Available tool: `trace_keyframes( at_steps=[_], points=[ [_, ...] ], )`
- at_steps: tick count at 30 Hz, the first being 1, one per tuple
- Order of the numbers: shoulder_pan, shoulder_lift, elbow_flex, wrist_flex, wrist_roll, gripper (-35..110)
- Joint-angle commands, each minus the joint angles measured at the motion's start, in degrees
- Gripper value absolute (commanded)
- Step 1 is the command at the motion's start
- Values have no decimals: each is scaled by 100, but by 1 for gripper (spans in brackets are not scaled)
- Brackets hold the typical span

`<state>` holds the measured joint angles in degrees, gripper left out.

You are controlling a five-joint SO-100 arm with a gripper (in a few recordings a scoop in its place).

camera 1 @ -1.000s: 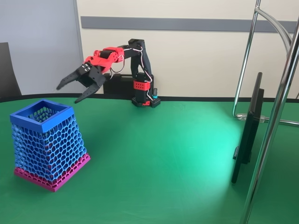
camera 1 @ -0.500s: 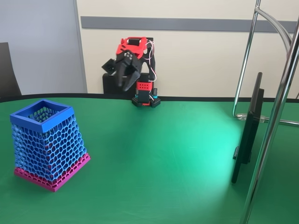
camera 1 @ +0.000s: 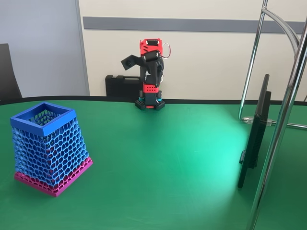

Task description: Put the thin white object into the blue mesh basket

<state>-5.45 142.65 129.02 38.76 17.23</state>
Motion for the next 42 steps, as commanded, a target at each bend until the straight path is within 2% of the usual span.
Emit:
trace_keyframes(
  at_steps=[1,7,15,25,42],
  points=[
    [-79,993,677,-88,-413,1],
    [-88,2769,2426,-105,-1160,0],
    [35,4465,4061,501,-1679,0],
    [352,4781,4755,826,-1828,0],
    [352,4781,4764,1099,-1819,3]
  ],
)
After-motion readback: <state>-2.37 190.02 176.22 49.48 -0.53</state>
